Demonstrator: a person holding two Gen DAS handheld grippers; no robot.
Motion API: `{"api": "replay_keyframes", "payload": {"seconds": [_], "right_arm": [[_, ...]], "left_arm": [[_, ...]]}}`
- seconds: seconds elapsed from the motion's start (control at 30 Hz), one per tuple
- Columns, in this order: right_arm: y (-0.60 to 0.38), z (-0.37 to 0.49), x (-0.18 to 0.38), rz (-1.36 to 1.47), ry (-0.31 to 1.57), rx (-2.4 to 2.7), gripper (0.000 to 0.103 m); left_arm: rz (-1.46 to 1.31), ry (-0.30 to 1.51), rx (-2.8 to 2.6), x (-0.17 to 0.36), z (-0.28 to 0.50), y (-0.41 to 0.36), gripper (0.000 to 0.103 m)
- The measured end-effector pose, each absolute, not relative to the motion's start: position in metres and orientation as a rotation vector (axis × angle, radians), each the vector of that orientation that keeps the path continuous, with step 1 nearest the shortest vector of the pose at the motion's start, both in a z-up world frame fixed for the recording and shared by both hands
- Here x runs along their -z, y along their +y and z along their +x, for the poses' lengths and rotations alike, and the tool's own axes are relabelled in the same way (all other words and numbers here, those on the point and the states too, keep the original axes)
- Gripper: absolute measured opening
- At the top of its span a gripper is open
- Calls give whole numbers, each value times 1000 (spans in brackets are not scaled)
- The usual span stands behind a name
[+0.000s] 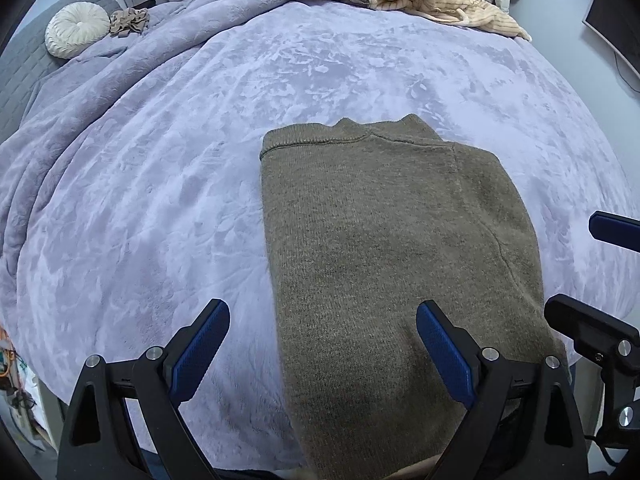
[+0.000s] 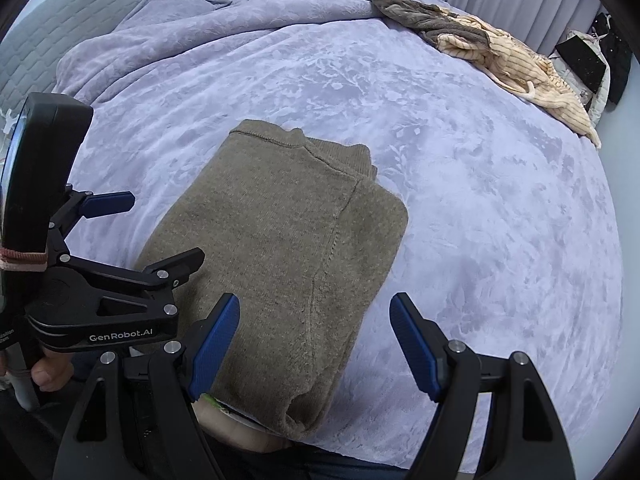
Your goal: Fold small clothes
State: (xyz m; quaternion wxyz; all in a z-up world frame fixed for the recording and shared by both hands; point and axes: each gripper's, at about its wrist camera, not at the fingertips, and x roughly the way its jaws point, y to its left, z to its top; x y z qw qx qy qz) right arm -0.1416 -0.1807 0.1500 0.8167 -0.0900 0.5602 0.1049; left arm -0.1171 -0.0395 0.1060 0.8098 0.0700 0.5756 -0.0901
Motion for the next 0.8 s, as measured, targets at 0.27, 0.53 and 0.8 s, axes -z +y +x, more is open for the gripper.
{"api": "replay_keyframes", "payload": {"seconds": [0.27,0.53,0.8], "right_arm": [[-180,-126,-144,-205,1220,-218,80],[-177,-116,-137,-215,1240,-209,80],[-172,-115,-138,-221,1235,-218,80]], "left_arm": [[141,1241,208,-101,-108,-39,95],[122,1240,209,-98,-103,-35,95],[115,1223,193,-101,-103,-30,95]]}}
